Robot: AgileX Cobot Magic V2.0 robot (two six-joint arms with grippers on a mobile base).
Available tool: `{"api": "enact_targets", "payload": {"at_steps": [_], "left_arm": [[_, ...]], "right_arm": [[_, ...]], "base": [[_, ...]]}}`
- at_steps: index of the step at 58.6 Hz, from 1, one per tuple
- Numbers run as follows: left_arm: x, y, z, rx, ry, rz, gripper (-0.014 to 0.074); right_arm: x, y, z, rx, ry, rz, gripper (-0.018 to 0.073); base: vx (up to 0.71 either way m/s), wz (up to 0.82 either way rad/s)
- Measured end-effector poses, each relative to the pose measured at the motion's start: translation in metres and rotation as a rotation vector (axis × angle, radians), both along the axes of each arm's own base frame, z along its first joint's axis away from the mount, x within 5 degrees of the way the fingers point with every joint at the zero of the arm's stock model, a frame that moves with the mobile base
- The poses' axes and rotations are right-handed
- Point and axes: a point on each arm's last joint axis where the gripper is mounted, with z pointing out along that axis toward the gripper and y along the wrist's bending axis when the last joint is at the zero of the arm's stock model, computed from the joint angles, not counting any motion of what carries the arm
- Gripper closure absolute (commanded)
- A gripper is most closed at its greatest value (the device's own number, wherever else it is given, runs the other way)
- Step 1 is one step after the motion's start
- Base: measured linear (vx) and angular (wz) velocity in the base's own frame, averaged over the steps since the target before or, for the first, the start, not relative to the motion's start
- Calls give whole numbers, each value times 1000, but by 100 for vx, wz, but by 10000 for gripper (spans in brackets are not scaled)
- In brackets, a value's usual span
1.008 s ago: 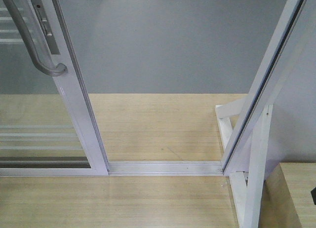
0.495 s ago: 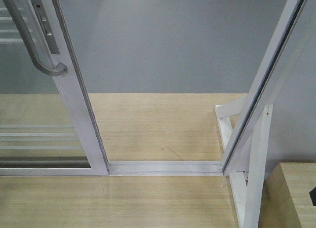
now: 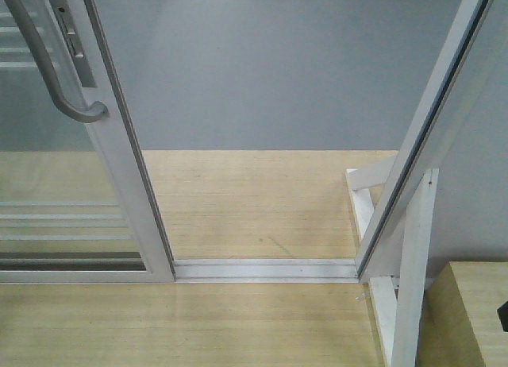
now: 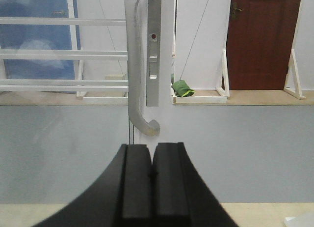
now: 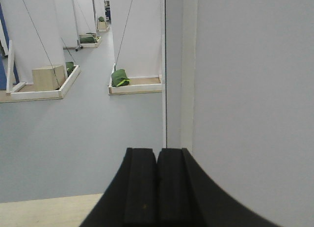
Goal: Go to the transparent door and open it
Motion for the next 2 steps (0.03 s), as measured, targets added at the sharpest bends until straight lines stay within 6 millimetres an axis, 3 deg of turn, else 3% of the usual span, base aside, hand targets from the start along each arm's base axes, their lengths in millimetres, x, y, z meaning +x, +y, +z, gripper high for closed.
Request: {"api": "enact_targets", "payload": {"at_steps": [2], "left_arm": [[0,0,0,0,0,0,603]], "right_arm": [[0,0,0,0,0,0,566]], "base": [[0,0]]}}
